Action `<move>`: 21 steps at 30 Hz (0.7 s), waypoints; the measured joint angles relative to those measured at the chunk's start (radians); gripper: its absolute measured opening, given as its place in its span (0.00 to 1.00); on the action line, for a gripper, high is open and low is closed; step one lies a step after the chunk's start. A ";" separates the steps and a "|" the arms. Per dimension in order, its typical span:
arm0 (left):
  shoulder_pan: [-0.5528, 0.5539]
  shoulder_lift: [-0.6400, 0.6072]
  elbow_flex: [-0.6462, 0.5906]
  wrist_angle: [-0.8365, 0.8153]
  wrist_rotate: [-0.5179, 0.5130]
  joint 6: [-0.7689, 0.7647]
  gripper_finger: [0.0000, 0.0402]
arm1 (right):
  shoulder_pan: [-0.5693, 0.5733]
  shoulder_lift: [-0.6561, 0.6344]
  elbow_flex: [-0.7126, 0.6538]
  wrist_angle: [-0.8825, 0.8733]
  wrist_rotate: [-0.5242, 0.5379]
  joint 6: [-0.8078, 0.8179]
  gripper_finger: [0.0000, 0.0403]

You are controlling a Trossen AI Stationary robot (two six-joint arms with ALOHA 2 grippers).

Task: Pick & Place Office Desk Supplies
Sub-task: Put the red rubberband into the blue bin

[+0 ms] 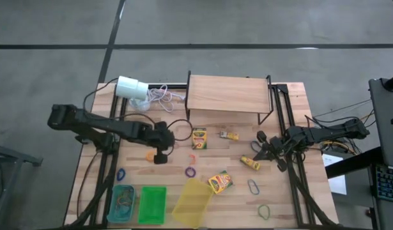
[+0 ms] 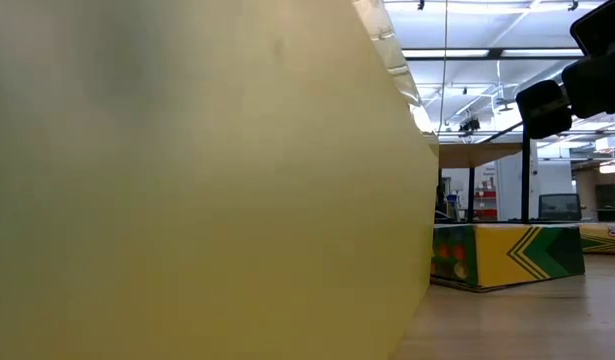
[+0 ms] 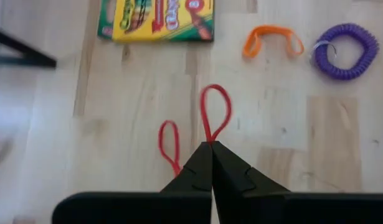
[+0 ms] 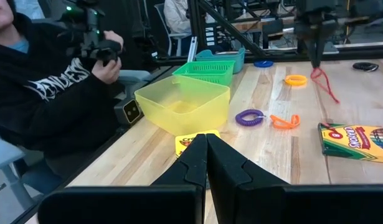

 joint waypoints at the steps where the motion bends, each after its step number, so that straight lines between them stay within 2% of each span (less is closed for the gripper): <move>1: -0.019 -0.002 0.016 -0.035 -0.020 -0.033 0.00 | 0.000 0.000 0.000 -0.001 0.000 0.000 0.02; 10: -0.134 -0.002 0.191 -0.348 -0.129 -0.261 0.00 | 0.000 0.000 0.000 0.000 0.000 0.000 0.02; 21: -0.172 -0.003 0.317 -0.633 -0.123 -0.609 0.00 | 0.000 0.000 0.000 0.000 0.000 0.000 0.02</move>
